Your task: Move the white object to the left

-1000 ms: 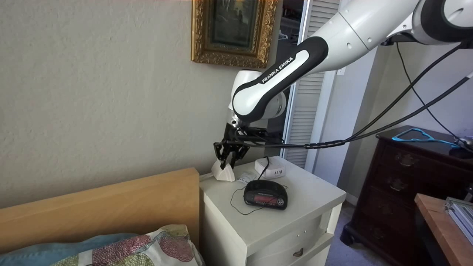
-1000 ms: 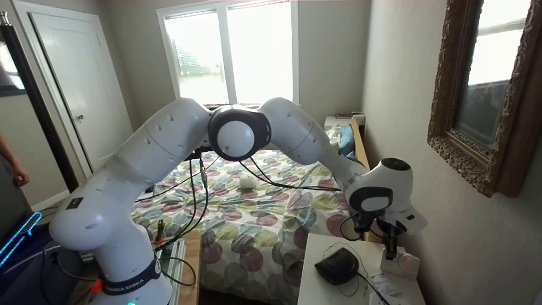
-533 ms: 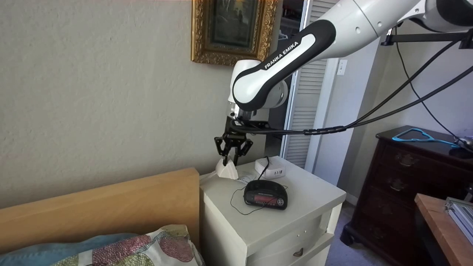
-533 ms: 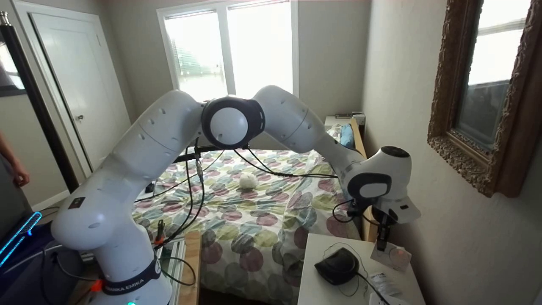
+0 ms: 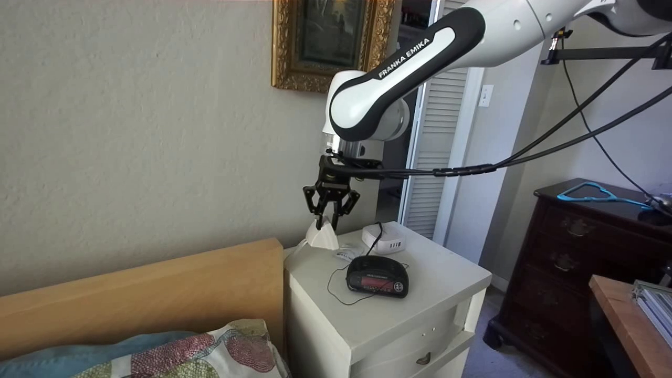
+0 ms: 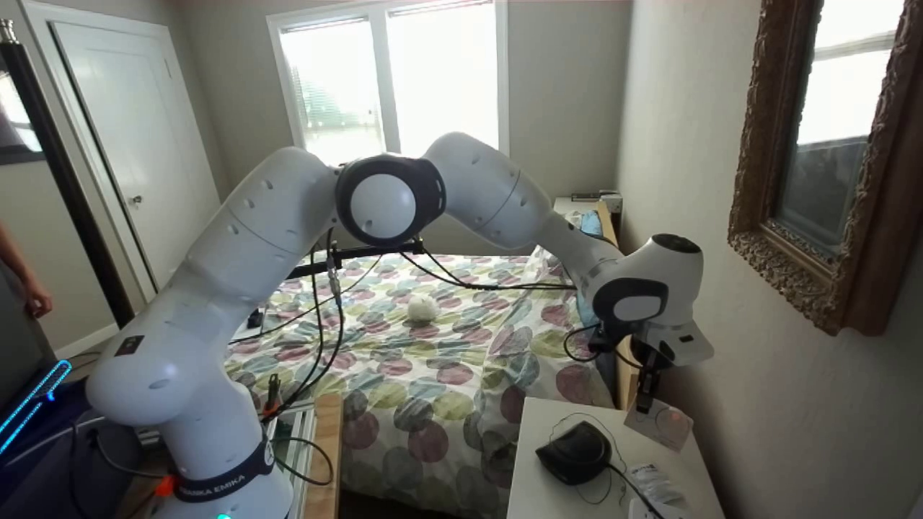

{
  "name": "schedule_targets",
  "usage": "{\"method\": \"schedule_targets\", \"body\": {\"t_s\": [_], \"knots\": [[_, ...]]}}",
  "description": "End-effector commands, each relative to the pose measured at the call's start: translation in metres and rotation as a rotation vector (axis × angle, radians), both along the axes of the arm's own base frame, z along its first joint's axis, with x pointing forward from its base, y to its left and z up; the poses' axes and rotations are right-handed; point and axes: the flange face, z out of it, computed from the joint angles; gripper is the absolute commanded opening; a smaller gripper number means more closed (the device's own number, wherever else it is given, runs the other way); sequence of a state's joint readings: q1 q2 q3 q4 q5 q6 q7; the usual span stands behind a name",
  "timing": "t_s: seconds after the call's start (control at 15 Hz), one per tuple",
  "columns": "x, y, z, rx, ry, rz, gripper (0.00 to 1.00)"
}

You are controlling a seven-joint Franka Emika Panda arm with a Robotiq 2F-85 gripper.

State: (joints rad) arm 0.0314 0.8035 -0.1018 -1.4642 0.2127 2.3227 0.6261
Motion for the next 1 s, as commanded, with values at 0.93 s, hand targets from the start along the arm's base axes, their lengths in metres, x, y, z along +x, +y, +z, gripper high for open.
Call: {"method": "schedule_targets", "body": {"t_s": [0.93], "knots": [[0.013, 0.023, -0.007, 0.014, -0.145, -0.558, 0.12]]}}
